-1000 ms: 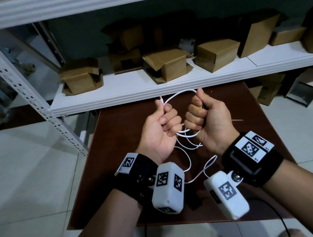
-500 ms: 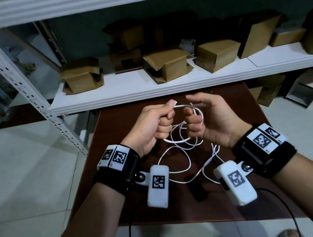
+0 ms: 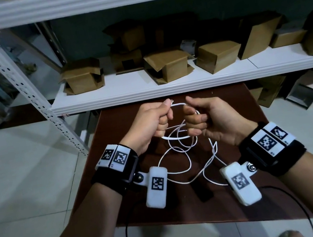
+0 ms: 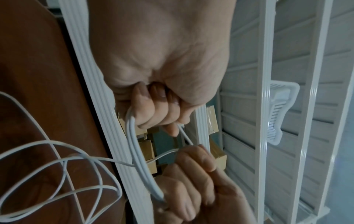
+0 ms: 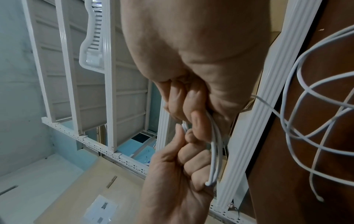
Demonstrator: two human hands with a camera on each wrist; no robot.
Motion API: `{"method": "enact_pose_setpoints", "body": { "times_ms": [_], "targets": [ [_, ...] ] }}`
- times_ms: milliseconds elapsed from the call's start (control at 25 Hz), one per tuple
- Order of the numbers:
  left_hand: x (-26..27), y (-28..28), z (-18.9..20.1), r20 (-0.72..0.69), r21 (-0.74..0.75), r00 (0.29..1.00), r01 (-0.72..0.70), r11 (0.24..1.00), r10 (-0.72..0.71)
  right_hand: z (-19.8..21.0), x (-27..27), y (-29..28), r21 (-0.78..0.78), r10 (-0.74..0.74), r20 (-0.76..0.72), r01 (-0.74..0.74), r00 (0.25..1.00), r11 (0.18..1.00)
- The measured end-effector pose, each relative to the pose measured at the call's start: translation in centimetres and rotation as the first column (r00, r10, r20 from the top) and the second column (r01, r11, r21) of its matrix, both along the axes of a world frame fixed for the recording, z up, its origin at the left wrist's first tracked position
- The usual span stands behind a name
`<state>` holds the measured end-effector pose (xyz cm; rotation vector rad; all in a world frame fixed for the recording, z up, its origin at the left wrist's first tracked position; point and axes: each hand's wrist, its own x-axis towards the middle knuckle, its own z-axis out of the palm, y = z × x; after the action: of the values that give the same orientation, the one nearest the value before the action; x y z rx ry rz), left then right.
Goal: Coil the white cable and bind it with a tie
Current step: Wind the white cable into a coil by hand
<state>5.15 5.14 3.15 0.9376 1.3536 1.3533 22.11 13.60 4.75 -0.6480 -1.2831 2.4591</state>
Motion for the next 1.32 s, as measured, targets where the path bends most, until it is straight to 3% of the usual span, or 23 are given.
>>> {"method": "enact_pose_setpoints", "body": {
  "times_ms": [120, 240, 480, 600, 840, 960, 1120, 1320],
  "targets": [
    [0.2, 0.0, -0.1, -0.056, 0.057, 0.998, -0.009, 0.998, 0.012, 0.0, 0.4, 0.0, 0.076, 0.021, -0.029, -0.018, 0.999, 0.997],
    [0.2, -0.4, 0.0, -0.062, 0.091, 0.996, 0.073, 0.993, -0.068, -0.2, 0.7, 0.1, 0.136, 0.063, -0.044, -0.057, 0.997, 0.989],
    [0.2, -0.7, -0.8, 0.013, -0.052, 0.957, 0.29, 0.956, -0.29, -0.8, 0.6, -0.2, 0.224, 0.136, -0.008, -0.131, 0.991, 0.966],
    [0.4, -0.4, -0.8, 0.011, -0.057, 0.969, 0.246, 0.968, -0.246, -0.9, 0.4, -0.2, 0.228, 0.1, -0.003, -0.097, 0.995, 0.969],
    [1.4, 0.1, -1.1, -0.118, 0.065, 0.993, 0.013, 0.998, -0.006, -0.5, -0.1, -0.2, 0.268, -0.11, 0.103, 0.079, 0.989, 0.96],
    [1.8, 0.1, -1.3, -0.16, 0.066, 0.987, 0.029, 0.997, -0.018, -0.6, -0.2, -0.1, 0.381, -0.196, 0.141, 0.13, 0.97, 0.916],
    [2.1, 0.1, -1.8, -0.379, 0.046, 0.924, 0.071, 0.996, -0.049, -1.1, 0.0, 0.4, 0.551, -0.207, 0.225, 0.051, 0.952, 0.833],
    [2.0, 0.5, -2.6, -0.418, 0.047, 0.901, 0.146, 0.988, -0.113, -0.8, 0.6, 0.5, 0.583, -0.187, 0.349, -0.056, 0.918, 0.81]
  ]
}}
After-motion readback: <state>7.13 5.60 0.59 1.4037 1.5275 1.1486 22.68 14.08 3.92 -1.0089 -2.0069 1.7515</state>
